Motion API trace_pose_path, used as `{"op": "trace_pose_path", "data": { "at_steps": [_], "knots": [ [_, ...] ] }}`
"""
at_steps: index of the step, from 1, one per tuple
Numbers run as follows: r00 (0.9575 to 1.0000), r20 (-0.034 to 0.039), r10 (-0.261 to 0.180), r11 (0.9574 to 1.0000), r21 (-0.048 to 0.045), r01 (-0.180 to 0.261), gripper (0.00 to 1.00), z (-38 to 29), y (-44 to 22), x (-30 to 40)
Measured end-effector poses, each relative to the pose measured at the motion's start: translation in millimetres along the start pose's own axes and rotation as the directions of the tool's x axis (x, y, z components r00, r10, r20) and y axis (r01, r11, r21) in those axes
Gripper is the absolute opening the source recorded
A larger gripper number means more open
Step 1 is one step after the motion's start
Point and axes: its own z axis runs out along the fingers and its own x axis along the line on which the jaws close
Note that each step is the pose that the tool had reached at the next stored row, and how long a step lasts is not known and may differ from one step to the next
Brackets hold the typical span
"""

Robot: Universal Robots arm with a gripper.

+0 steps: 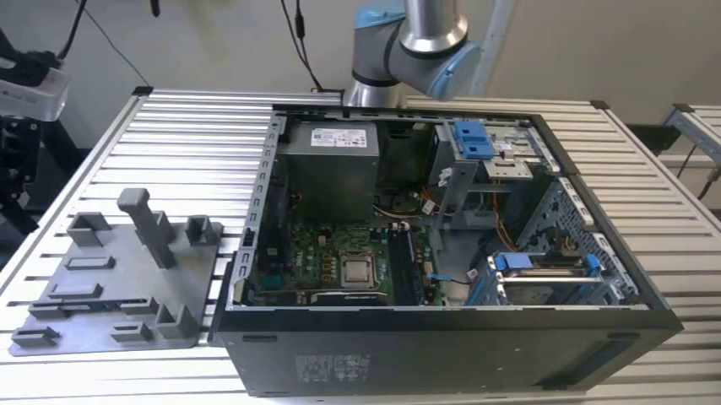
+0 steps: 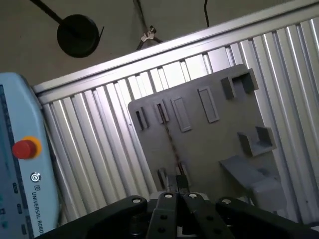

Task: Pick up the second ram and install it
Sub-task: 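Pick up the second ram and move it above second insertion slot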

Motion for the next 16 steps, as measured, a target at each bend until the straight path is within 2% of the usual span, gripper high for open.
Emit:
{"op": "trace_pose_path", "data": {
  "at_steps": [2, 4, 7, 11, 13, 16],
  "knots": [
    [0.9994, 0.0004, -0.034, 0.9994, 0.0021, 0.034, 0.11, 0.3, 0.2, -0.1],
    [0.9982, 0.0027, -0.059, 0.9982, 0.0108, 0.059, 0.11, 0.6, 0.1, -0.1],
    [0.9948, 0.0035, -0.102, 0.9947, 0.0161, 0.102, 0.11, 1.1, 0.1, -0.2],
    [0.9848, 0.0021, -0.174, 0.9847, 0.0177, 0.174, 0.11, 1.6, 0.2, -0.2],
    [0.9799, -0.0011, -0.2, 0.9797, 0.0186, 0.2, 0.11, 1.6, 0.9, -0.2],
    [0.9696, -0.0012, -0.245, 0.9694, 0.0196, 0.245, 0.11, 2.2, 0.9, -0.4]
  ]
}}
